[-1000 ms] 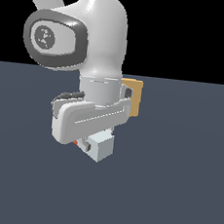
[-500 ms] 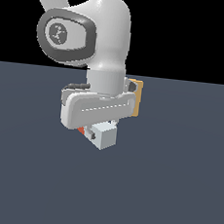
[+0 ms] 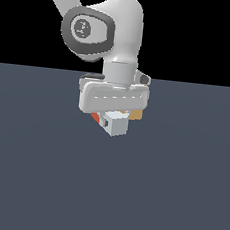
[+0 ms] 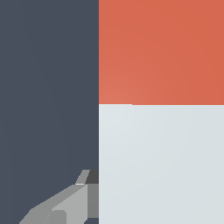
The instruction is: Insert the peg into the horizontal hole in a box.
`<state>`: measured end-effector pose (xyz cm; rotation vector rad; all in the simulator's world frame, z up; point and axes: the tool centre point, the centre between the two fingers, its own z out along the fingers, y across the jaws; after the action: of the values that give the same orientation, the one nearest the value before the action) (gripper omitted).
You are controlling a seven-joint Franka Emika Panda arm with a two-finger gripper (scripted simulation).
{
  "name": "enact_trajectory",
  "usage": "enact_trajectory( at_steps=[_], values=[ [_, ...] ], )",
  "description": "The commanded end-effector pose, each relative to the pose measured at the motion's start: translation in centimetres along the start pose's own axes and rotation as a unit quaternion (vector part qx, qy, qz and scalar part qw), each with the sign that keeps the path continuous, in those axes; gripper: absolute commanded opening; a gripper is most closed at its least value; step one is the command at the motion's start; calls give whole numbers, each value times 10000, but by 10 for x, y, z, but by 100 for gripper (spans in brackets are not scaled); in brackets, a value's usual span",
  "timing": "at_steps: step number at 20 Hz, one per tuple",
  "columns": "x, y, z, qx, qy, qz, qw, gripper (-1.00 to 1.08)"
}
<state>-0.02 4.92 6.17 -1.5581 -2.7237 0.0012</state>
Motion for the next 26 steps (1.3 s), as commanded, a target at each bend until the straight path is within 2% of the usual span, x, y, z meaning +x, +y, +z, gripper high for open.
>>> enact_trajectory(
  at_steps=[1,14,26],
  values=[
    [6,14,-8,-18,-8,273,9996,-100],
    [22,67,-32,-16,-11,1294,9916,-100],
    [23,75,-33,7,-8,1460,9893,-100]
  ],
)
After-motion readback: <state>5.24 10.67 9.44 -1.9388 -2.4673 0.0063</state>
